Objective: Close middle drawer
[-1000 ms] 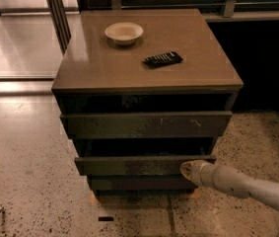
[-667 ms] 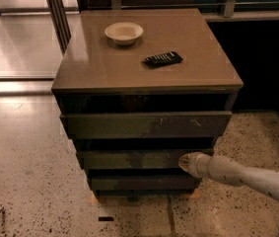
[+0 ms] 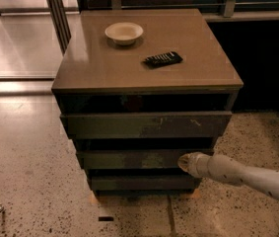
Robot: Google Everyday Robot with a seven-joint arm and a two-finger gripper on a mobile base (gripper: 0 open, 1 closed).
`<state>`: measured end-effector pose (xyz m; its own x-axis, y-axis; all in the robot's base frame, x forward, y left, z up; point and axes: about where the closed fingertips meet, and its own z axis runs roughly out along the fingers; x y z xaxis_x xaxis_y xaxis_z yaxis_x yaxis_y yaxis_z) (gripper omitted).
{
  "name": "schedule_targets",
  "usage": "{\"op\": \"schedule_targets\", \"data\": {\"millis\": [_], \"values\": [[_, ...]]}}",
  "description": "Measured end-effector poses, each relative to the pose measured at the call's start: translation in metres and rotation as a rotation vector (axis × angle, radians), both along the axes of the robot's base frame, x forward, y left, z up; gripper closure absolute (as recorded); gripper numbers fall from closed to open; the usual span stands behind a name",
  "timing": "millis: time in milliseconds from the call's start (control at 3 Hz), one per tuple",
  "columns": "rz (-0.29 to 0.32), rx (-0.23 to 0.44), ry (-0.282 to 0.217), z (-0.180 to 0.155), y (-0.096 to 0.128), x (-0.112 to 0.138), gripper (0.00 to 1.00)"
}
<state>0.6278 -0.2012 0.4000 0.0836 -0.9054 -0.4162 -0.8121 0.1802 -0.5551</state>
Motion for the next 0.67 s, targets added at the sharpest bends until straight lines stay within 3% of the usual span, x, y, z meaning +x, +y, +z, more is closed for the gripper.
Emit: {"op": "schedule_targets", "data": {"millis": [333,667], "values": [[0.031,0.037,0.066,0.002,0.001,-0.017,1.0],[0.071,0.104,0.18,0.014,0.003,-0.053,1.0]]}}
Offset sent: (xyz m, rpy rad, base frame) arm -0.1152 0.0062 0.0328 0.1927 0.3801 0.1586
